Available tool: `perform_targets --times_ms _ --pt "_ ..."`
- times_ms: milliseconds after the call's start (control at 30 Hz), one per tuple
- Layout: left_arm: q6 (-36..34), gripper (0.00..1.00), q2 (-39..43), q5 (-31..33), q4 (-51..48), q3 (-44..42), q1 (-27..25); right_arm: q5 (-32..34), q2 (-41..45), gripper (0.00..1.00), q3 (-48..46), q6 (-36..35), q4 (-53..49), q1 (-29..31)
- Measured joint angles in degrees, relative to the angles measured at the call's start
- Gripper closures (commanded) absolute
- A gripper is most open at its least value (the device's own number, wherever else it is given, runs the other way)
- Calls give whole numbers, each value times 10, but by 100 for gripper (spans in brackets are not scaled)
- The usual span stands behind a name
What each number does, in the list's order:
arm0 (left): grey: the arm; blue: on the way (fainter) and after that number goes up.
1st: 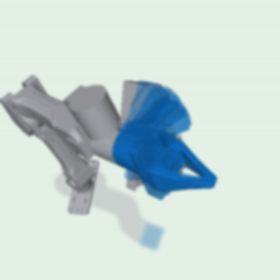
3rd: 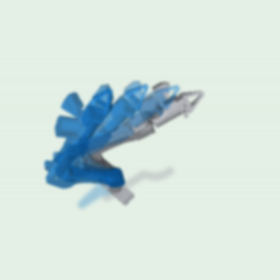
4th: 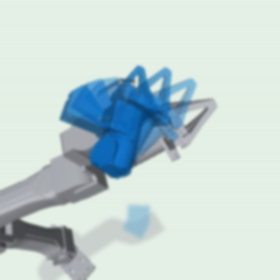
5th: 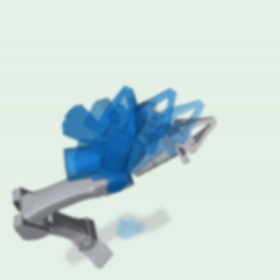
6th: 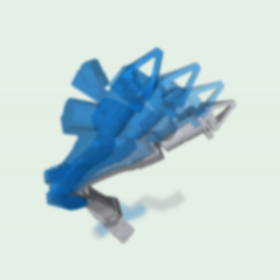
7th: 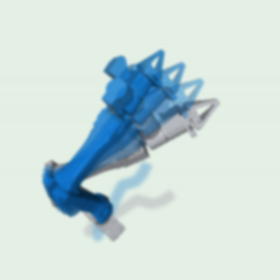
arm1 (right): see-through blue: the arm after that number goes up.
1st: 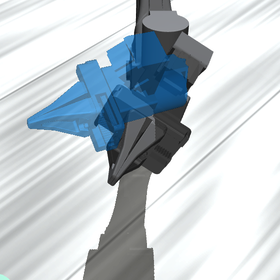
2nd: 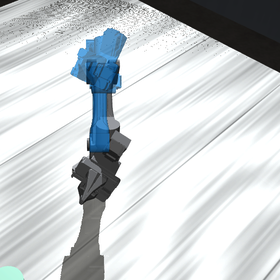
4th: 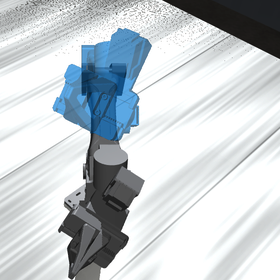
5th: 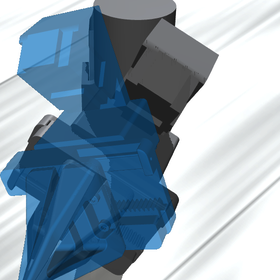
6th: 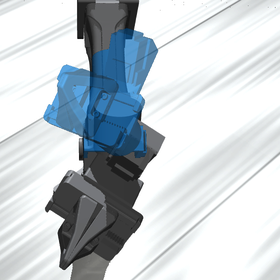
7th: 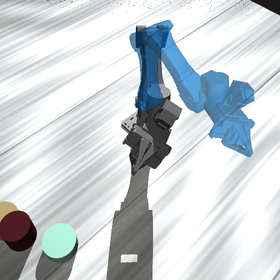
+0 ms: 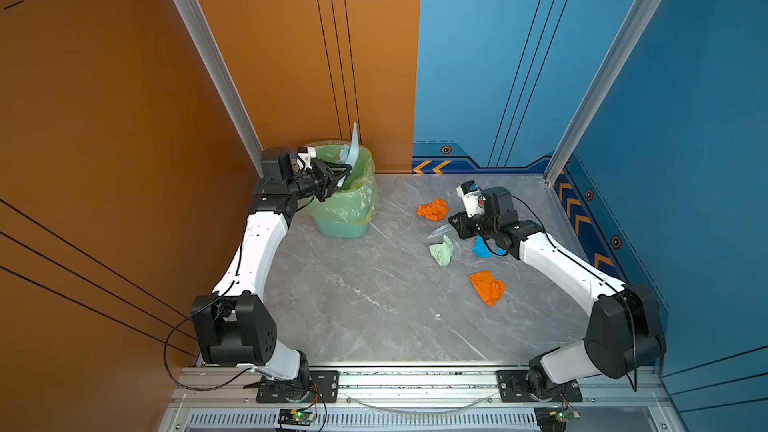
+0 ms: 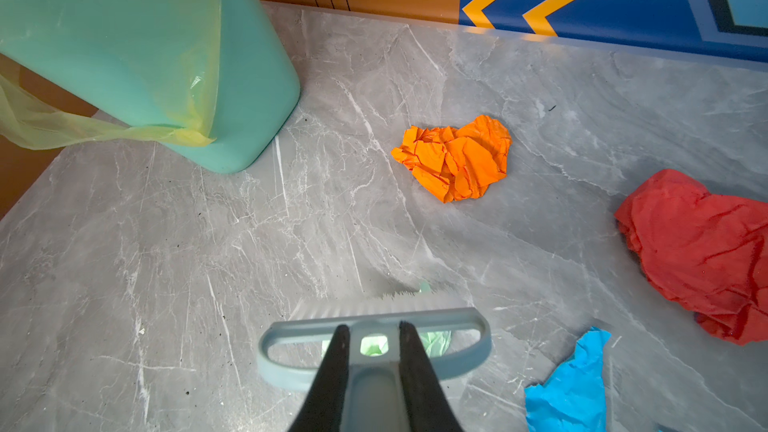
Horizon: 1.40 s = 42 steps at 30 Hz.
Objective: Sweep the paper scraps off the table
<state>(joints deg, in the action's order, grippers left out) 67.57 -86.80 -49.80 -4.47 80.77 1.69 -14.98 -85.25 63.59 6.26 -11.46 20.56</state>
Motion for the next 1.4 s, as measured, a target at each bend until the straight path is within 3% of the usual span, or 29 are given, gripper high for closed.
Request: perform_targets --times_ms 400,933,1033,1200,1400 --pt "52 100 18 -9 88 -13 2 9 9 100 0 2 0 0" --pt "126 100 41 -33 221 -110 34 113 48 100 0 13 -15 60" --pt "90 100 50 -28 193 -111 34 134 48 100 -1 13 -15 71" --pt "-53 100 92 30 40 -98 23 149 61 100 -5 16 -15 81" --pt "-79 100 120 44 36 -132 23 153 98 100 -16 16 -15 82"
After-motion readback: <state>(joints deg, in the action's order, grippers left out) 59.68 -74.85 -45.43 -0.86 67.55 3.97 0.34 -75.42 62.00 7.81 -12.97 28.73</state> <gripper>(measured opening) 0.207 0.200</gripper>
